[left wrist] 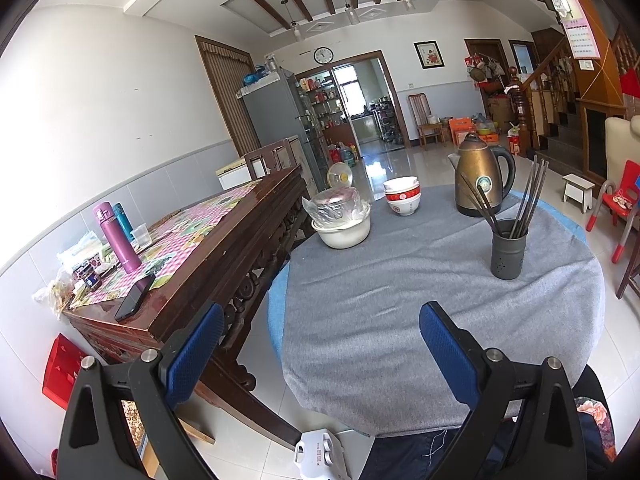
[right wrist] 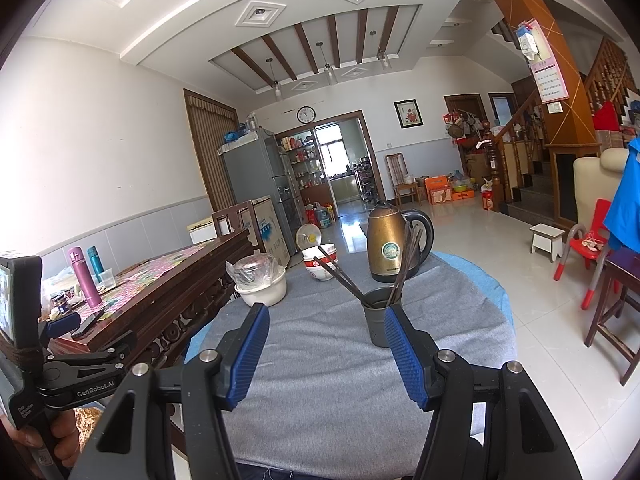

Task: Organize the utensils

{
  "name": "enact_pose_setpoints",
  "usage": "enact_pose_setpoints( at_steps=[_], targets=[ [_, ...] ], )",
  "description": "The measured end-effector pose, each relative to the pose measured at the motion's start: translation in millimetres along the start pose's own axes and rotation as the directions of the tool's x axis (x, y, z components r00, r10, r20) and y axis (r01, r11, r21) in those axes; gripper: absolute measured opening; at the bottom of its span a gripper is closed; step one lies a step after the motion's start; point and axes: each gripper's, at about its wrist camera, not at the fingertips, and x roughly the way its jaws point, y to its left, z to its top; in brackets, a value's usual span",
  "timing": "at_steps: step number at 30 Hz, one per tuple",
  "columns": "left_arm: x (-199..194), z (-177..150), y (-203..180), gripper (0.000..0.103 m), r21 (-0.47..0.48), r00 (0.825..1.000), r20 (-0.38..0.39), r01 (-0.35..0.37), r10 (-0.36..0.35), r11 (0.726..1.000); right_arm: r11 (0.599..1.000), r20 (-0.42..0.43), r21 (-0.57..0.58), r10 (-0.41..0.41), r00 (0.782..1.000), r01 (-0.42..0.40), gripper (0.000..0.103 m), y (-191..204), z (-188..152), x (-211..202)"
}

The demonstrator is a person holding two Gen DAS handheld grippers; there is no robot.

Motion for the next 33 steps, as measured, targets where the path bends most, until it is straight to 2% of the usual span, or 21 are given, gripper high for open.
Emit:
enact_pose_setpoints(
  at_steps=[22,33],
  targets=[
    [5.1,-3.4,0.8,0.098,0.001,1.000,-0.014,-0.001,0.001,1.000,1.000,-0.007,0.002,0.002,1.000,-0.002,0.064,-0.4,-6.1,2.2],
    [29.3,-1.0,-9.6,0.098,-0.006,0.998,-0.061,0.012,-0.012,1.000,1.000,-0.026,-0.029,0.000,1.000,-0.001,0.064,-5.2,4.8,21.8]
  ],
)
